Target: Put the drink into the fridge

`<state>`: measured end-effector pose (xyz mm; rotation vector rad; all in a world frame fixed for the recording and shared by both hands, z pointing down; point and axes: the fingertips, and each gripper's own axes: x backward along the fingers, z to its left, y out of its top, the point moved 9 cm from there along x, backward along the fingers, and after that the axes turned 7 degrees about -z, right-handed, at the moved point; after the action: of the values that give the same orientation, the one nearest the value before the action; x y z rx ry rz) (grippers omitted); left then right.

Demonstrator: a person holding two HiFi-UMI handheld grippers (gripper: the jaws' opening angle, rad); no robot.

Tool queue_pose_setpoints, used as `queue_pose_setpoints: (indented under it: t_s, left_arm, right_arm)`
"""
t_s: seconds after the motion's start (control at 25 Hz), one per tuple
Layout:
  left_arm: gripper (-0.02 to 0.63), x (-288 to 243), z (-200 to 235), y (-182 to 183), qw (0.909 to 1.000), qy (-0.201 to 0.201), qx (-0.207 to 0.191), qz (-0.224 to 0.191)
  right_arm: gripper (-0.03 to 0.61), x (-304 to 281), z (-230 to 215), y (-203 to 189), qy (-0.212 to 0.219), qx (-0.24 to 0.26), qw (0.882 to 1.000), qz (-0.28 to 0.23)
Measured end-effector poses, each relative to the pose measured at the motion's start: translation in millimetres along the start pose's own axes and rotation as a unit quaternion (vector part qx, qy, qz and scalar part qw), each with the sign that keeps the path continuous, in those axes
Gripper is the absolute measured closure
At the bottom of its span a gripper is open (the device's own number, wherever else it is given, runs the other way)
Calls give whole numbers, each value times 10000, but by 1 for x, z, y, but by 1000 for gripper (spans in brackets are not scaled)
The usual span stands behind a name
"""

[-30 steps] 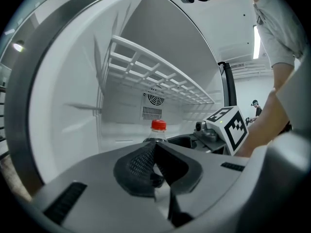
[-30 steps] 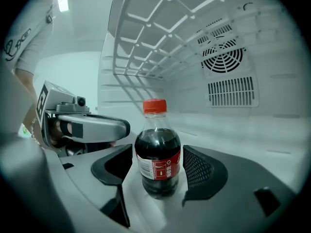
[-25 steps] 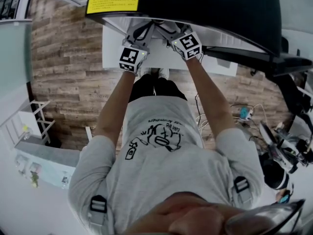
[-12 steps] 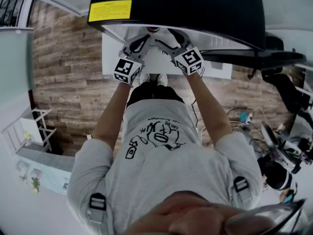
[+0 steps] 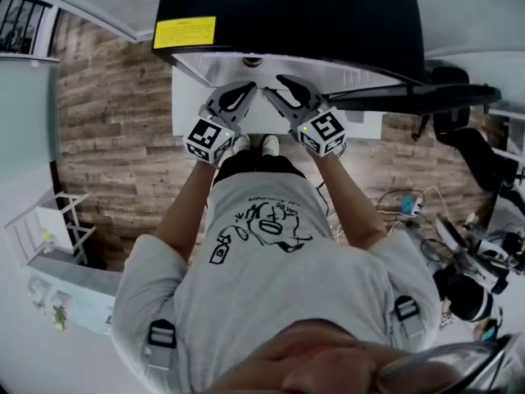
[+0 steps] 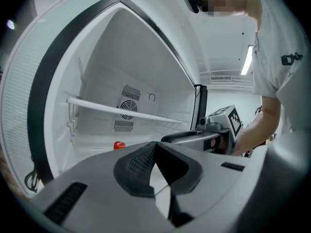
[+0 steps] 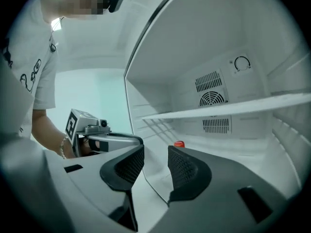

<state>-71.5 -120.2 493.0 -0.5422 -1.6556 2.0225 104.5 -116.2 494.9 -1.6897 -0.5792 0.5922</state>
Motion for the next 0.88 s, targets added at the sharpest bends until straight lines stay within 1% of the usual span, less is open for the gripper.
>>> queue_pose_setpoints:
  t_s: [0.08, 0.2, 0.44, 0.68, 0.8, 0.88]
  left_arm:
    - [611, 2, -7, 10, 9999, -83, -16, -56]
    - [611, 5, -19, 29, 9996, -203, -65, -172]
    - [612, 10, -31, 60, 9986, -379, -130, -336]
    - [612, 14, -54, 89, 9978, -571, 12, -347]
    - [611, 14, -64, 105, 9975, -628, 16, -329]
    - [612, 14, -73, 115, 9969, -709, 28, -329]
  right_arm:
    - [426, 5, 7, 12, 10, -10, 10000, -52]
    - [443, 13, 18, 34, 76, -13, 9999, -96]
    - [470, 28, 31, 79, 168, 171, 9995, -185]
    - [495, 44, 44, 112, 143, 162, 9996, -207]
    - [505, 51, 51, 124, 218, 128, 9996, -158]
    - [508, 55, 58, 132, 273, 190, 9993, -164]
